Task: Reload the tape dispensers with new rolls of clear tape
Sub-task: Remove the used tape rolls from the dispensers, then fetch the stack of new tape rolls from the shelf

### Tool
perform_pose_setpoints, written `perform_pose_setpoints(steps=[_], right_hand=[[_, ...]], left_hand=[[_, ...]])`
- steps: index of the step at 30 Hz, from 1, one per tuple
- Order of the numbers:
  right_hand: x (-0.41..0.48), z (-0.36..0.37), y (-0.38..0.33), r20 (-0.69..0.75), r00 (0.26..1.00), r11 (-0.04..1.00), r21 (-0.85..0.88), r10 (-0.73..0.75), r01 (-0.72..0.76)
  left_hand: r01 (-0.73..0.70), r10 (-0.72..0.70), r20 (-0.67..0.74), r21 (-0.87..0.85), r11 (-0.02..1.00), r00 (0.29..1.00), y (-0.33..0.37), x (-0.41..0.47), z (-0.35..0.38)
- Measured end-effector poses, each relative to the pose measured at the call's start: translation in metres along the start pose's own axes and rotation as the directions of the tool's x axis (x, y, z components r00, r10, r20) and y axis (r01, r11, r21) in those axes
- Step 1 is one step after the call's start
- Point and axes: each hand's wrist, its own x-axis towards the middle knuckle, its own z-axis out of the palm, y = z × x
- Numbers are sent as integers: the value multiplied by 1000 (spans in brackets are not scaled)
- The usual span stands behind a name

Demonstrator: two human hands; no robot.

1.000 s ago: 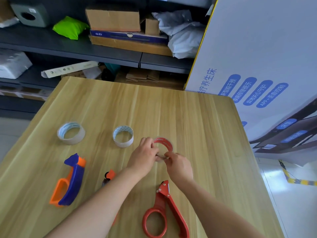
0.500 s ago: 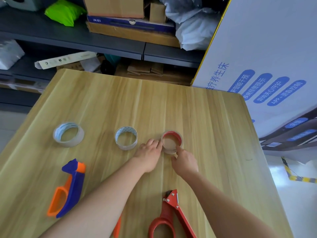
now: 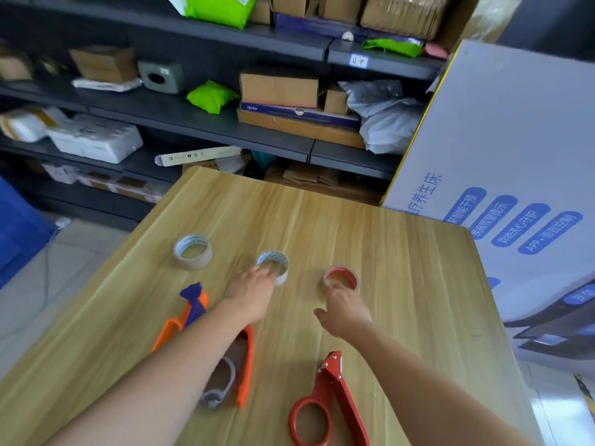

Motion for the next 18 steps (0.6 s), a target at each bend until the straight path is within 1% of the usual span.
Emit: perform_pose_setpoints(steps=[4,8,14,18], right_hand=[[-28,-11,-29,-23,989,983,-117,-145,142],[-61,-19,-72,-34,956,946,-160,-291,282],[-106,-31,-148,-57,863,852,-205,-502,482],[-131,-31,-204,-66,791,779,-241,-608,578]], left_hand=[[105,-104,-45,36,994,994,-19,-57,-25],[234,-228,-98,58,971,969,-49,-123,-47],[424,-416,-160,17,905,895,-89,-218,-64],[522,-510,-173,27,853,842,-117,-275,-69]])
